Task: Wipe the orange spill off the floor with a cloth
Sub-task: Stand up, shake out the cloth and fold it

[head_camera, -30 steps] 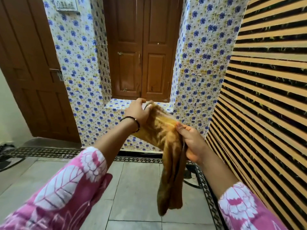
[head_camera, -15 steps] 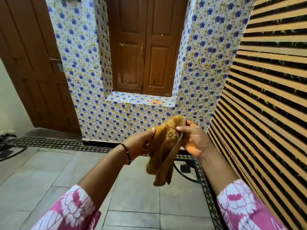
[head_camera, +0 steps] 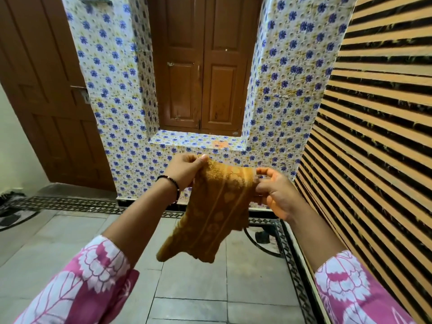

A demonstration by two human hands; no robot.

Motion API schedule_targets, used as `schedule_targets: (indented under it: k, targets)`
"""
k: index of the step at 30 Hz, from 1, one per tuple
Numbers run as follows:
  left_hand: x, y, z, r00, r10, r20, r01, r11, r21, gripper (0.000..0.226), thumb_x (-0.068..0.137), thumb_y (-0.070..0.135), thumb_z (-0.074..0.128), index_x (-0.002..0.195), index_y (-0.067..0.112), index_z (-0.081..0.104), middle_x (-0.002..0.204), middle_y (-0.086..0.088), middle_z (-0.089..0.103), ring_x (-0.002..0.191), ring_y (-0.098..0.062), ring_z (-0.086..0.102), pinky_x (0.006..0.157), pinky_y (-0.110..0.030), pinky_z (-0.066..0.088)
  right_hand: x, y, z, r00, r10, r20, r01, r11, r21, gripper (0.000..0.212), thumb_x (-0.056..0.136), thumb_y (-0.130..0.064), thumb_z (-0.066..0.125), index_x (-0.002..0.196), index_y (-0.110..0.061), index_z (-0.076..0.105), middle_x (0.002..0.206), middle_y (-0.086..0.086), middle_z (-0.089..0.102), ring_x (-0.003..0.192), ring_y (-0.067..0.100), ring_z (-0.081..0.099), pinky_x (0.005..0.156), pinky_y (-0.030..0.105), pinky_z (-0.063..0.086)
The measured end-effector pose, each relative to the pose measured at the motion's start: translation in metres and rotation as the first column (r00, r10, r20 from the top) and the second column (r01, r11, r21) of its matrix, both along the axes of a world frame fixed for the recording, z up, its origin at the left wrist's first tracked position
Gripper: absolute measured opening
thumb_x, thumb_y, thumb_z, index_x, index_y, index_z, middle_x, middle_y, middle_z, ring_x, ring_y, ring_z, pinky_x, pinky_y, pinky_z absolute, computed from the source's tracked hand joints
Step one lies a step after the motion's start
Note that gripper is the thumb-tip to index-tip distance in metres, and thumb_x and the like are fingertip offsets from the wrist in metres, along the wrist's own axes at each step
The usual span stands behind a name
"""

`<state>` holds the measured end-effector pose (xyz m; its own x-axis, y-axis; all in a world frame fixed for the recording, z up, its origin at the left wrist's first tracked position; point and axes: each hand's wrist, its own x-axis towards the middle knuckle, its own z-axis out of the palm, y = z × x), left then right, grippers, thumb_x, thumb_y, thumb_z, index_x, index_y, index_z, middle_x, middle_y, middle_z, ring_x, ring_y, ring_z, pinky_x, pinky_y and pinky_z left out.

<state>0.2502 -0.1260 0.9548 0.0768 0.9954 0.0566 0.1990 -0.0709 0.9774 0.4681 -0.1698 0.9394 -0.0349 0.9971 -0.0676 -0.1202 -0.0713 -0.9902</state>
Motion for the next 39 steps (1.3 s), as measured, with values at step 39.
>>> schedule_targets:
  k: [39]
  targets:
    - [0.009, -0.025, 0.013, 0.852, 0.233, -0.468, 0.049, 0.856, 0.515, 0.02, 0.088, 0.01, 0.064, 0.106, 0.013, 0.071, 0.096, -0.004, 0.07, 0.084, -0.014, 0.061, 0.077, -0.025, 0.049, 0.011, -0.01, 0.013, 0.869, -0.399, 0.294, 0.251, 0.866, 0.433, 0.027, 0.081, 0.003, 0.067, 0.088, -0.024, 0.067, 0.095, 0.002, 0.069, 0.091, 0.013, 0.066, 0.08, 0.023, 0.055]
